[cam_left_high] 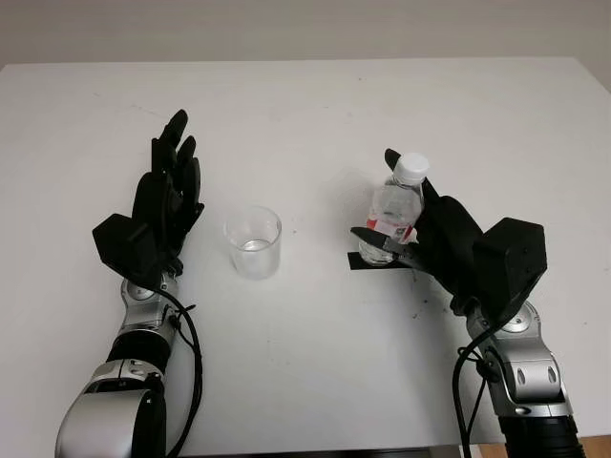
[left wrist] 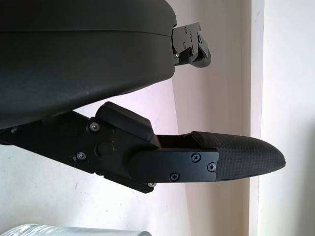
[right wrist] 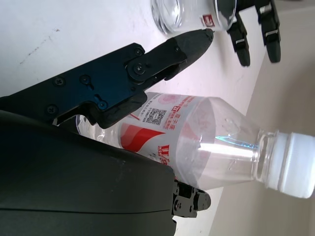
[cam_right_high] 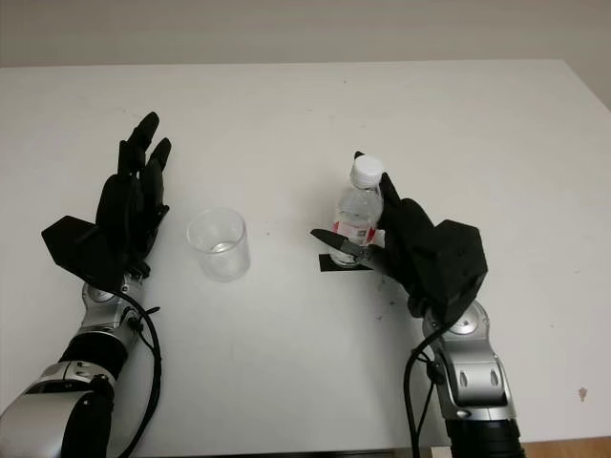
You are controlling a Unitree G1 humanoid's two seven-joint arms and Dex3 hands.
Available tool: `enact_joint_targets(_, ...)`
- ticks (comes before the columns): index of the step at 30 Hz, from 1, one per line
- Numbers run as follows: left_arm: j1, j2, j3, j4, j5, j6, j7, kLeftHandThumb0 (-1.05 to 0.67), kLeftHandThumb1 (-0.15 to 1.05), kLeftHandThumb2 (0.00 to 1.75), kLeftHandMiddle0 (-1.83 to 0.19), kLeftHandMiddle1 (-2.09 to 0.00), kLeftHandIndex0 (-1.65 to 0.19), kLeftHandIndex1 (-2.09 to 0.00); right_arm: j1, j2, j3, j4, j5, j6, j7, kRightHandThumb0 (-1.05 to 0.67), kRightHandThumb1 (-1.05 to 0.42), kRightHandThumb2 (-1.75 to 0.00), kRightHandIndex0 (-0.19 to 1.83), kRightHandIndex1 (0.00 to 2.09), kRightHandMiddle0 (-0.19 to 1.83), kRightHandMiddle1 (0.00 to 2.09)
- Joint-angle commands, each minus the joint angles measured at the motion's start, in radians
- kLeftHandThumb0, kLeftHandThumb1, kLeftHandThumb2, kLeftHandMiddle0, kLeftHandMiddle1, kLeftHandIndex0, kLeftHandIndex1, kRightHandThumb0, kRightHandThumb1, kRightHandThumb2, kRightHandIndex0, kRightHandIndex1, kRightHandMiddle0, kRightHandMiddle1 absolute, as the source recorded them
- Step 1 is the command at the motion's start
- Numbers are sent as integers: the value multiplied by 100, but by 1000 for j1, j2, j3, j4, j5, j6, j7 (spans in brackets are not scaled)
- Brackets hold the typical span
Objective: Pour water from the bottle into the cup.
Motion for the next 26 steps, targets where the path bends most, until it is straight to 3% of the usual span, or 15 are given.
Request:
enact_joint_targets(1, 51, -6, 0, 15, 1, -9, 0, -105, 105, 50, 19, -51, 19, -59, 9, -16, -7, 10, 10, -25, 15, -84, -86, -5, -19, 1, -19, 1)
enact_joint_targets(16, 47, -10, -2, 24, 6, -13, 12, -105, 105, 50, 19, -49, 19, -55, 34, 97, -41, 206, -5, -376, -132, -96, -91, -6, -19, 0, -19, 0)
enact_joint_targets(26, 49, -13, 0, 20, -1, -13, 5, -105, 105, 49, 19, -50, 19, -54, 13, 161, -50, 317, 4, -462, -200, -89, -90, -5, -19, 0, -19, 0)
